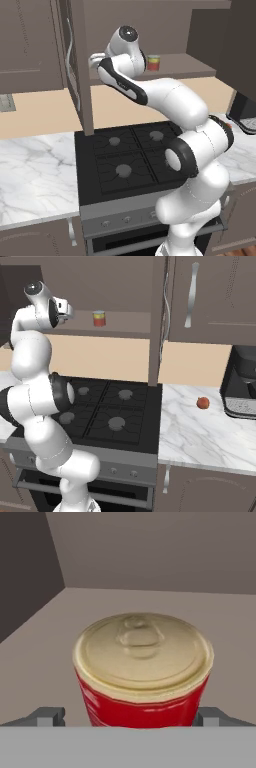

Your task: Restock the canned food cabinet by taking the new fresh canned food from the counter and placing it in the cabinet. Then, take the old canned food from the cabinet and place it on the counter.

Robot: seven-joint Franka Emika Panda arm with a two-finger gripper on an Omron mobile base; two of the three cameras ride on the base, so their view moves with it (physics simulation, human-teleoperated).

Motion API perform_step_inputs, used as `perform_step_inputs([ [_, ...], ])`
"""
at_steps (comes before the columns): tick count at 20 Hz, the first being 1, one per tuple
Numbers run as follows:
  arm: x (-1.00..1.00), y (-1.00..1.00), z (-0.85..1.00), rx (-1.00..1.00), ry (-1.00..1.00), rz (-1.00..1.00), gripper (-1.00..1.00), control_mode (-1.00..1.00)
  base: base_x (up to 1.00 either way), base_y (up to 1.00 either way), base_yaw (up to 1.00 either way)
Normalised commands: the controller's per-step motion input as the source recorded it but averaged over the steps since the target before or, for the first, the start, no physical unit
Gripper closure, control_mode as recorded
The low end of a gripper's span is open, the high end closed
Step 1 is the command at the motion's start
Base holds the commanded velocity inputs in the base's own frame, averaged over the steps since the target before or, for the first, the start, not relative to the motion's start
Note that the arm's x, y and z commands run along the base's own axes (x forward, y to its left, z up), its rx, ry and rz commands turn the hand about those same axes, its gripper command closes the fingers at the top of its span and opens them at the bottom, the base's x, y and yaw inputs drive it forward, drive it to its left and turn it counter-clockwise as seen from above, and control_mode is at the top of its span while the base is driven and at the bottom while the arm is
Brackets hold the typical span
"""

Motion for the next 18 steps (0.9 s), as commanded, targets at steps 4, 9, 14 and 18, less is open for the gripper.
perform_step_inputs([
  [4, 0.14, 0.01, -0.06, 0.0, 0.0, 0.0, -1.0, -1.0, 0.0, 0.0, 0.0],
  [9, 0.04, 0.0, -0.01, 0.0, 0.0, 0.0, 1.0, -1.0, 0.0, 0.0, 0.0],
  [14, 0.0, 0.0, 0.0, 0.0, 0.0, 0.0, 1.0, -1.0, 0.0, 0.0, 0.0],
  [18, -0.02, 0.0, 0.0, 0.0, 0.0, 0.0, 1.0, -1.0, 0.0, 0.0, 0.0],
])
